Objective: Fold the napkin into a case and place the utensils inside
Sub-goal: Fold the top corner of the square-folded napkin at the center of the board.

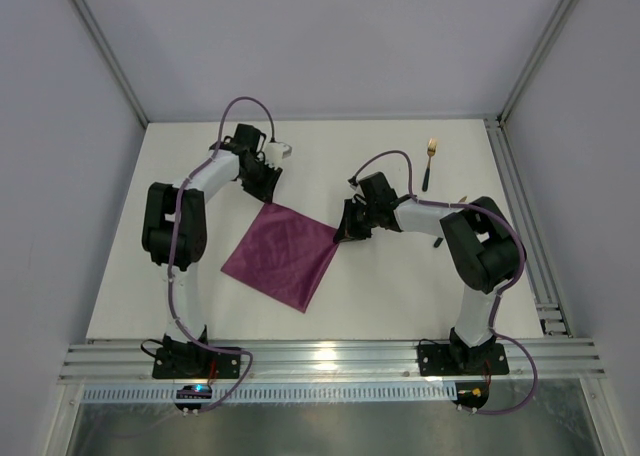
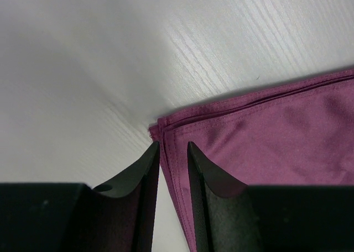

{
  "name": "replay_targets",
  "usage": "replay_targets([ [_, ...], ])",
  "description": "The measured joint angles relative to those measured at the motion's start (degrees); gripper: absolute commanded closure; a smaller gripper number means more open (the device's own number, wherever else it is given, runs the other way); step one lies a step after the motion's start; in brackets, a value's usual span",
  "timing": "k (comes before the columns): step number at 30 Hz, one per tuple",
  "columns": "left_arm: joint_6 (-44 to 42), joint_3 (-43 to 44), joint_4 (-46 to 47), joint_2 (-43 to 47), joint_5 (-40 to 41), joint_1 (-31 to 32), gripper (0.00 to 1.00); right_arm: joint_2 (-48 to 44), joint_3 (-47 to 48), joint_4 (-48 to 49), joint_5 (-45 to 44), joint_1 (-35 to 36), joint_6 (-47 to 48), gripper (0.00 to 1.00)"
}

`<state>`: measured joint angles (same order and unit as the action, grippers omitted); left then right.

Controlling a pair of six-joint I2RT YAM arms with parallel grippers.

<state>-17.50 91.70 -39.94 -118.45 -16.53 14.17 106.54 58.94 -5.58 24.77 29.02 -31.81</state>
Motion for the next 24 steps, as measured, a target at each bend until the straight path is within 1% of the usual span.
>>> replay_targets([
  [13,0.42,-0.22,-0.68,-1.81,0.66,0.00,0.71,0.00,0.00,0.00,0.00,0.00,0.00,0.96],
  [18,0.42,-0.70,-0.87,-1.84,0.63,0.00,0.80,0.00,0.00,0.00,-0.02,0.00,0.00,0.96],
  [22,0.59,-1.16,-0.59,-1.84,0.57,0.00,0.84,0.00,0.00,0.00,-0.02,0.00,0.00,0.96],
  [24,0.63,-1.70,-0.33,-1.81,0.50,0.00,0.89,0.00,0.00,0.02,-0.02,0.00,0.00,0.96],
])
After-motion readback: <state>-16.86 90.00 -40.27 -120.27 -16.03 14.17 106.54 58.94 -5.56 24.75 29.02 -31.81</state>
